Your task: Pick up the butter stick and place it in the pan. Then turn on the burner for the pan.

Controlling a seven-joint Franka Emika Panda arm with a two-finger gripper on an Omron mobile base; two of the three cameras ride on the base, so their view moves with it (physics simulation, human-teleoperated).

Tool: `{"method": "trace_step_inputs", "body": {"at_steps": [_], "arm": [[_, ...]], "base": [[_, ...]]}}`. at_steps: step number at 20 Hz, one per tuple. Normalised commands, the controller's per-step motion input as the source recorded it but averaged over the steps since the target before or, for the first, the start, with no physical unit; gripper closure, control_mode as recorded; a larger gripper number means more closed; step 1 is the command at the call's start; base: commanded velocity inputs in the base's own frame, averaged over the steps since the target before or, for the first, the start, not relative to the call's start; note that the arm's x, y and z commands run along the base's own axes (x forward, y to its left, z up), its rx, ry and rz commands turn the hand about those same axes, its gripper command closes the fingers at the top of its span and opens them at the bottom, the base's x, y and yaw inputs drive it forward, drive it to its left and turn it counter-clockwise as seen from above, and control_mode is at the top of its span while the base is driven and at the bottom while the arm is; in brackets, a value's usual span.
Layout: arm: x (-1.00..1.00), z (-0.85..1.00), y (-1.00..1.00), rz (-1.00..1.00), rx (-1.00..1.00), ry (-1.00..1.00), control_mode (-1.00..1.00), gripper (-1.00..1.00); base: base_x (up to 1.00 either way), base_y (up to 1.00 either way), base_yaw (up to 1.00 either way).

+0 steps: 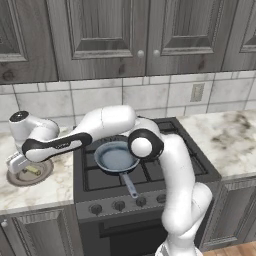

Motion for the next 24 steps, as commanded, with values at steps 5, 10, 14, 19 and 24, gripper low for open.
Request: {"method": "trace_step_inputs", "body": {"at_steps": [5, 10, 14, 19, 24], "arm": [[0.31, -0.17, -0.01, 0.00, 0.00, 0.00, -1.00, -1.00], [0.28, -0.22, 0.00, 0.00, 0.00, 0.00, -1.00, -1.00], [0.25, -0.29, 0.00, 0.00, 0.00, 0.00, -1.00, -1.00], [0.29, -0.26, 0.00, 0.00, 0.01, 0.00, -1.00, -1.00], [0.15, -0.22, 0.06, 0.00, 0.00, 0.00, -1.00, -1.00]], "base": [[0.00, 0.00, 0.00], [0.00, 0.00, 0.00], [0.00, 0.00, 0.00], [0.00, 0.00, 0.00], [0.00, 0.00, 0.00]]}}
